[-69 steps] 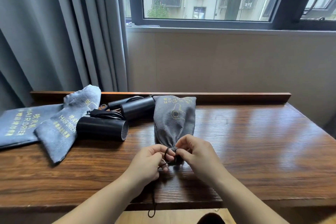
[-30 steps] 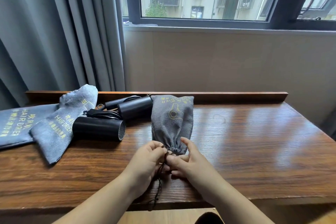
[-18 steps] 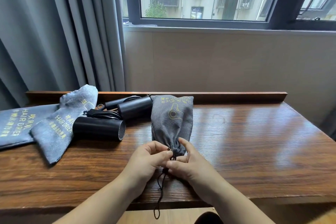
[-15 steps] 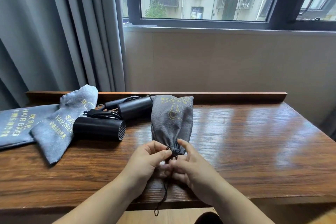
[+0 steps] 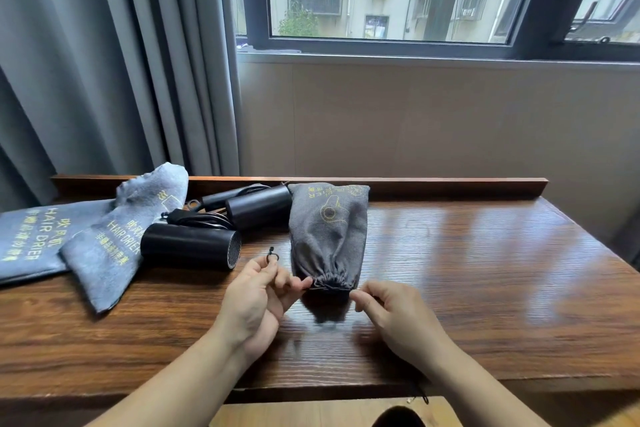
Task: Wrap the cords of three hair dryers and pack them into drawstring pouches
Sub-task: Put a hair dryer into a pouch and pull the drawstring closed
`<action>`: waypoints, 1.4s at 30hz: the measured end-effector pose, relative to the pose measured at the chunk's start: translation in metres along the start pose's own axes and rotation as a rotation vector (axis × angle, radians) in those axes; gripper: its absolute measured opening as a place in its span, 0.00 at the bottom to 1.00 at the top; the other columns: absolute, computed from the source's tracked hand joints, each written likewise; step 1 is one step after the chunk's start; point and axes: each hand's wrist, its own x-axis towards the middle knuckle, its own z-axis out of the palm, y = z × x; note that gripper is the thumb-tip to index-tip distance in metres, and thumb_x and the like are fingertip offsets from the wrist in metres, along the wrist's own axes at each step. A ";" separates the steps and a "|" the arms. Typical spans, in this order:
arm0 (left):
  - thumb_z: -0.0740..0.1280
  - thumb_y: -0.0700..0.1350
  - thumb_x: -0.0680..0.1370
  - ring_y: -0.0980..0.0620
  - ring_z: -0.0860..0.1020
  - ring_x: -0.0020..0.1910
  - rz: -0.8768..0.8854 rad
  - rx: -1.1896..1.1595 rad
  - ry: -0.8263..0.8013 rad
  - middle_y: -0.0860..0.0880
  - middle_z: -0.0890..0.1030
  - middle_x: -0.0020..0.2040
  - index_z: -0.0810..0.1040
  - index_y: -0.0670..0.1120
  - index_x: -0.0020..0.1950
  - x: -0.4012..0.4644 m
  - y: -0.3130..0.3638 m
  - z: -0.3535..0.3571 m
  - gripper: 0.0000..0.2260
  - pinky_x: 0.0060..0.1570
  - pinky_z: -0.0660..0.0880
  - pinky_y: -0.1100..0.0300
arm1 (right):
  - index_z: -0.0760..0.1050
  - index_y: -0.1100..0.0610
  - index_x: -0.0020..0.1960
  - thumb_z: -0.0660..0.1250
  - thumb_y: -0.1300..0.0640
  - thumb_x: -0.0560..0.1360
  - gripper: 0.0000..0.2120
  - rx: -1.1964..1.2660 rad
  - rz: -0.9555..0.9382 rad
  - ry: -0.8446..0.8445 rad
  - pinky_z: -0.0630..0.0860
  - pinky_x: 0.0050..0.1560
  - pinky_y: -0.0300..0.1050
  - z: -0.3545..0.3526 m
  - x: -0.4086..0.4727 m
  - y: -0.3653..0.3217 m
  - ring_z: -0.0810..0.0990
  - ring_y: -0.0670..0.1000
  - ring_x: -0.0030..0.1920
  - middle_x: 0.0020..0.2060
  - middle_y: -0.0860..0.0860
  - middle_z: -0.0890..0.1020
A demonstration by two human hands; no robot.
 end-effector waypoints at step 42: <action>0.65 0.49 0.80 0.58 0.78 0.44 0.409 1.595 -0.317 0.55 0.84 0.42 0.82 0.50 0.47 0.003 -0.002 -0.006 0.07 0.47 0.71 0.61 | 0.76 0.48 0.39 0.68 0.45 0.78 0.11 -0.012 -0.049 -0.070 0.67 0.38 0.37 -0.007 0.020 0.010 0.74 0.41 0.35 0.30 0.38 0.77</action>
